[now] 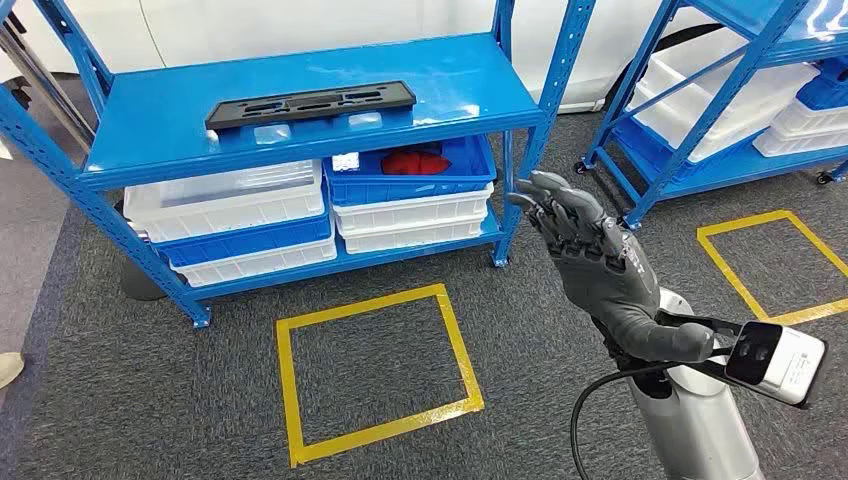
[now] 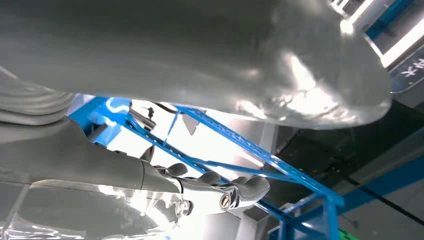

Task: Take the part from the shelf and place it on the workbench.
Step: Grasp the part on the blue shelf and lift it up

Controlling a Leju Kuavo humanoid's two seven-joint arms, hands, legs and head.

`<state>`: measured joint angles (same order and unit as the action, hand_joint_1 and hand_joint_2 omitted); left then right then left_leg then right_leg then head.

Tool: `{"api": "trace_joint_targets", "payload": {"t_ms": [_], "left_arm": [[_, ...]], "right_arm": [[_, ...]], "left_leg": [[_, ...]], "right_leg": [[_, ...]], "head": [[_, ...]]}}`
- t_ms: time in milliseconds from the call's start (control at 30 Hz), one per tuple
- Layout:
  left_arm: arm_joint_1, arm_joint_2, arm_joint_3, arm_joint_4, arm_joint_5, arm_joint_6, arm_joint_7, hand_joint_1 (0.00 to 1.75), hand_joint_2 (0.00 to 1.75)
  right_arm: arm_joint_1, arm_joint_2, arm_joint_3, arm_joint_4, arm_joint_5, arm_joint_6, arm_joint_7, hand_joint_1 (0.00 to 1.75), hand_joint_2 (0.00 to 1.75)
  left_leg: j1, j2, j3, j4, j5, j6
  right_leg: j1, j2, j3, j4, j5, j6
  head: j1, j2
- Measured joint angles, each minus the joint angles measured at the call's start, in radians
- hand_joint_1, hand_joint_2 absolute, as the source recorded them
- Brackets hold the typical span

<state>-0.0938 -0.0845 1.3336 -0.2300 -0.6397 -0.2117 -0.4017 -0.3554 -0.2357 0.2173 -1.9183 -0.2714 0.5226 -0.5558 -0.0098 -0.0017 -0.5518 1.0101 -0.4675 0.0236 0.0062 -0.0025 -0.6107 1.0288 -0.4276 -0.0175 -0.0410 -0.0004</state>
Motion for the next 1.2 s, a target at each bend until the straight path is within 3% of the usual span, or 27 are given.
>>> {"api": "trace_joint_targets", "payload": {"t_ms": [133, 200, 300, 333, 367, 400, 467, 533, 633, 700, 767, 833, 867, 900, 967, 1033, 1133, 1200], "left_arm": [[0.000, 0.002, 0.000, 0.000, 0.002, -0.001, -0.001, 0.00, 0.00], [-0.001, 0.002, 0.000, 0.001, 0.002, -0.001, -0.002, 0.00, 0.00], [0.000, 0.002, 0.000, 0.001, 0.003, 0.002, -0.003, 0.00, 0.00], [0.000, 0.002, 0.000, 0.001, 0.003, 0.004, -0.003, 0.00, 0.00], [0.001, 0.002, 0.000, 0.001, 0.003, 0.005, -0.003, 0.00, 0.00], [0.001, 0.002, 0.000, 0.001, 0.003, 0.006, -0.003, 0.00, 0.00], [0.001, 0.003, 0.000, 0.001, 0.003, 0.007, -0.003, 0.00, 0.00], [0.001, 0.003, 0.000, 0.002, 0.002, 0.008, -0.003, 0.00, 0.00], [0.001, 0.002, 0.000, 0.003, 0.003, 0.007, -0.005, 0.00, 0.00], [0.001, 0.002, 0.000, 0.003, 0.002, 0.004, -0.008, 0.00, 0.00], [-0.001, 0.003, 0.000, 0.003, 0.001, -0.002, -0.009, 0.00, 0.00], [0.000, 0.005, 0.000, 0.003, 0.000, -0.006, -0.010, 0.00, 0.00], [0.000, 0.006, 0.000, 0.003, -0.001, -0.007, -0.010, 0.00, 0.00], [0.000, 0.006, 0.000, 0.003, -0.002, -0.007, -0.009, 0.00, 0.00], [0.001, 0.007, 0.000, 0.003, -0.002, -0.008, -0.009, 0.00, 0.00], [0.001, 0.006, 0.000, 0.003, -0.002, -0.008, -0.009, 0.00, 0.00], [0.002, 0.006, 0.000, 0.004, -0.001, -0.007, -0.010, 0.00, 0.00], [0.001, 0.007, 0.000, 0.004, 0.001, -0.006, -0.011, 0.00, 0.00]], "right_arm": [[-0.002, -0.004, 0.000, 0.005, 0.002, -0.002, -0.007, 0.00, 0.00], [-0.004, -0.006, 0.001, 0.008, 0.007, -0.003, -0.012, 0.00, 0.00], [-0.008, -0.005, 0.004, 0.015, 0.018, -0.004, -0.014, 0.00, 0.00], [-0.008, -0.005, 0.006, 0.018, 0.022, -0.006, -0.014, 0.00, 0.00], [-0.008, -0.005, 0.009, 0.021, 0.026, -0.008, -0.014, 0.00, 0.00], [-0.008, -0.005, 0.012, 0.024, 0.029, -0.010, -0.014, 0.00, 0.00], [-0.009, -0.004, 0.014, 0.027, 0.033, -0.015, -0.016, 0.00, 0.00], [-0.011, -0.003, 0.016, 0.030, 0.035, -0.019, -0.018, 0.00, 0.00], [-0.016, -0.002, 0.018, 0.034, 0.054, -0.023, -0.029, 0.00, 0.00], [-0.023, -0.001, 0.021, 0.035, 0.079, -0.029, -0.038, 0.00, 0.00], [-0.030, -0.002, 0.024, 0.035, 0.097, -0.037, -0.043, 0.00, 0.00], [-0.029, -0.002, 0.028, 0.036, 0.109, -0.040, -0.046, 0.00, 0.00], [-0.028, -0.003, 0.029, 0.036, 0.113, -0.040, -0.048, 0.00, 0.00], [-0.028, -0.004, 0.031, 0.036, 0.116, -0.040, -0.049, 0.00, 0.00], [-0.029, -0.006, 0.035, 0.036, 0.115, -0.039, -0.051, 0.00, 0.00], [-0.033, -0.008, 0.037, 0.038, 0.102, -0.038, -0.051, 0.00, 0.00], [-0.035, -0.008, 0.040, 0.041, 0.089, -0.037, -0.051, 0.00, 0.00], [-0.035, -0.008, 0.041, 0.042, 0.086, -0.035, -0.054, 0.00, 0.00]], "left_leg": [[0.004, 0.002, 0.002, -0.003, -0.006, -0.015], [0.004, 0.002, -0.009, 0.031, -0.028, -0.025], [0.013, 0.001, -0.104, 0.215, -0.106, -0.041], [0.017, 0.001, -0.135, 0.265, -0.117, -0.046], [0.021, 0.002, -0.151, 0.281, -0.108, -0.051], [0.025, 0.002, -0.145, 0.254, -0.078, -0.055], [0.032, 0.002, -0.093, 0.126, 0.002, -0.061], [0.032, 0.000, -0.052, 0.030, 0.035, -0.053], [0.028, -0.004, -0.045, 0.014, 0.026, -0.028], [0.030, -0.009, -0.036, 0.006, 0.025, -0.015], [0.031, -0.016, -0.028, 0.001, 0.022, -0.006], [0.030, -0.027, -0.023, 0.002, 0.017, -0.002], [0.029, -0.035, -0.020, 0.002, 0.014, -0.002], [0.029, -0.042, -0.014, 0.002, 0.010, -0.002], [0.028, -0.053, 0.000, 0.002, 0.000, -0.004], [0.025, -0.061, 0.009, 0.002, -0.010, -0.011], [0.023, -0.065, 0.012, -0.004, -0.019, -0.030], [0.021, -0.049, 0.014, 0.012, -0.034, -0.040]], "right_leg": [[-0.001, 0.002, 0.006, -0.017, -0.001, 0.000], [-0.008, 0.002, 0.021, -0.033, 0.001, -0.005], [-0.011, 0.000, 0.036, -0.040, -0.007, -0.012], [-0.012, 0.000, 0.039, -0.039, -0.011, -0.012], [-0.013, 0.002, 0.043, -0.037, -0.016, -0.010], [-0.015, 0.003, 0.048, -0.034, -0.021, -0.007], [-0.018, 0.004, 0.060, -0.026, -0.037, 0.003], [-0.016, 0.005, 0.063, -0.015, -0.050, 0.015], [-0.015, 0.003, 0.063, -0.015, -0.057, 0.033], [-0.018, 0.001, 0.054, 0.013, -0.076, 0.044], [-0.020, 0.001, -0.001, 0.118, -0.122, 0.051], [-0.021, 0.002, -0.083, 0.247, -0.158, 0.053], [-0.021, 0.002, -0.109, 0.275, -0.151, 0.053], [-0.020, 0.002, -0.115, 0.264, -0.122, 0.051], [-0.018, 0.005, -0.075, 0.142, -0.029, 0.040], [-0.012, 0.009, -0.030, 0.028, 0.021, 0.029], [-0.010, 0.012, -0.014, -0.010, 0.012, 0.019], [-0.015, 0.010, 0.001, -0.021, 0.008, 0.009]], "head": [[0.000, 0.000], [0.000, 0.000], [0.000, 0.000], [0.000, 0.000], [0.000, 0.000], [0.000, 0.000], [0.000, 0.000], [0.000, 0.000], [0.000, 0.000], [0.000, 0.000], [0.000, 0.000], [0.000, 0.000], [0.000, 0.000], [0.000, 0.000], [0.000, 0.000], [0.000, 0.000], [0.000, 0.000], [0.000, 0.000]]}}
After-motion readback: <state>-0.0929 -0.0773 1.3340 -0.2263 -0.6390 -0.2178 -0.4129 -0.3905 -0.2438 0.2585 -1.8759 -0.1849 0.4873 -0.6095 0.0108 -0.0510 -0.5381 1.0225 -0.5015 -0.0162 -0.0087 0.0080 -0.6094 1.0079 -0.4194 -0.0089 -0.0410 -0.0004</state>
